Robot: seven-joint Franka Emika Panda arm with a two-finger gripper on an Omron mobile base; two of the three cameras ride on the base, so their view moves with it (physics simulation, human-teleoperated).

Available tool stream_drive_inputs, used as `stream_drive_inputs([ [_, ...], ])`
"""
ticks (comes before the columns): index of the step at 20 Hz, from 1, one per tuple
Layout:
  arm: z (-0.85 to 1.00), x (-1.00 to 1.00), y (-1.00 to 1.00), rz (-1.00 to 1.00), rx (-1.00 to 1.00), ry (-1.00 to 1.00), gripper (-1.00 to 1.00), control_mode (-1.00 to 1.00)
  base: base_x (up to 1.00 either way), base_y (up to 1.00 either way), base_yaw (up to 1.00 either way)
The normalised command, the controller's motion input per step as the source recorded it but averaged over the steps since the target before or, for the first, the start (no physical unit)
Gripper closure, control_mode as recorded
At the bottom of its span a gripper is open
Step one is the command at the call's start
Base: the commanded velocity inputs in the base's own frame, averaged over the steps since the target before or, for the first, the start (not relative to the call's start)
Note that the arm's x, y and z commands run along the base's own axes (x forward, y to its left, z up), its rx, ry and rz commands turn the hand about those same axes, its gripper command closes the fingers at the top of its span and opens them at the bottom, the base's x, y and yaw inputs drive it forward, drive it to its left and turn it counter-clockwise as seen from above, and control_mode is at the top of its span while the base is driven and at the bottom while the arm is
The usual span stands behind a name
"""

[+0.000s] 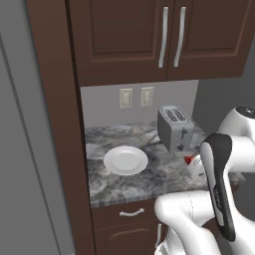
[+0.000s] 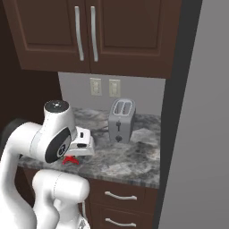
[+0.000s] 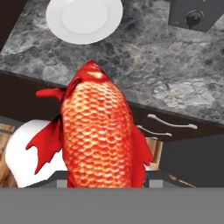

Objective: Place the fish on the top rack of the oven, and slide the tray back inside. Close the oven door.

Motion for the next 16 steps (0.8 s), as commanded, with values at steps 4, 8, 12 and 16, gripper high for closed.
stream_drive_inputs([
  [4, -0.05, 0.07, 0.00, 0.01, 0.00, -0.07, 1.00, -1.00, 0.00, 0.00, 0.00],
  [8, -0.01, 0.01, 0.00, 0.00, 0.00, -0.04, 1.00, -1.00, 0.00, 0.00, 0.00],
  [12, -0.01, 0.00, 0.00, 0.00, 0.00, -0.03, 1.00, -1.00, 0.00, 0.00, 0.00],
  [16, -0.02, 0.00, 0.00, 0.00, 0.00, -0.01, 1.00, 1.00, -0.29, 0.00, 0.00],
])
